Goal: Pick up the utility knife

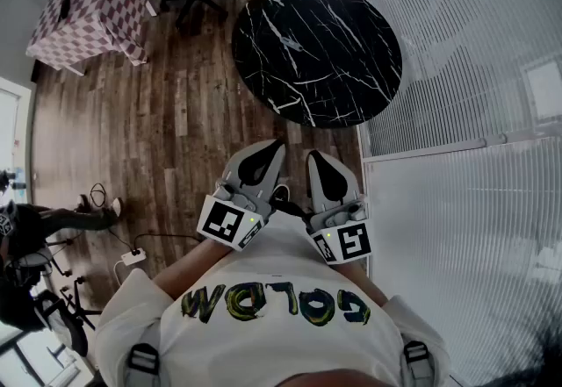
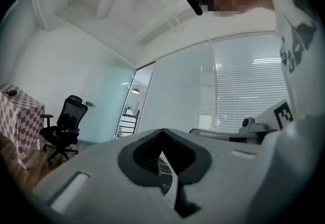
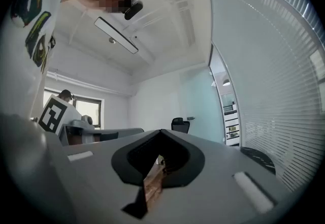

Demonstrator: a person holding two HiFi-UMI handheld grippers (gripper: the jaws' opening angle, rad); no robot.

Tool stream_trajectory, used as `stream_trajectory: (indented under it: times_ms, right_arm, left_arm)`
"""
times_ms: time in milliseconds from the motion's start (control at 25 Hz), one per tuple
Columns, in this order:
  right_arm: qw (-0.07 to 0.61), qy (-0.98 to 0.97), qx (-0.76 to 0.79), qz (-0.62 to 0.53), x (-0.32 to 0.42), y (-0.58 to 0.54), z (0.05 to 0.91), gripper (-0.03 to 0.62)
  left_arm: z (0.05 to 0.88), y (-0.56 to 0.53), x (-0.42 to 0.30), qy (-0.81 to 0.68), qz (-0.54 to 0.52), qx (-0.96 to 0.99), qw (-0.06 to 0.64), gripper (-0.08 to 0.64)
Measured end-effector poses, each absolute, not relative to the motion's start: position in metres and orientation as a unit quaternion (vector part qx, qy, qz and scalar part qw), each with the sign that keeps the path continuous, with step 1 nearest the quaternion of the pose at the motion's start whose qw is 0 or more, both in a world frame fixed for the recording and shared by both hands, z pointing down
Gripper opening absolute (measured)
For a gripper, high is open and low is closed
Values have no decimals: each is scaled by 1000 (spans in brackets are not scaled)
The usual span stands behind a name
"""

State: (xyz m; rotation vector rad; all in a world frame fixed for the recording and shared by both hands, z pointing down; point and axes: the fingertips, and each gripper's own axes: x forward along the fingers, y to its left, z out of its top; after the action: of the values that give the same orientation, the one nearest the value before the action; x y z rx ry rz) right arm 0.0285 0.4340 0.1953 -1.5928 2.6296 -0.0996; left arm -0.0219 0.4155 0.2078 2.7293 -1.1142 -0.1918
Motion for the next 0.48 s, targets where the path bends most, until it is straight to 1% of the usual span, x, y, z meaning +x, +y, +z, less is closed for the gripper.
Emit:
stream_trajectory:
  times_ms: [480]
  right_arm:
    - [29,854,-518,-35,74,420,204,2]
  left_arm:
    - [213,402,19,-379,-53,919,90,5]
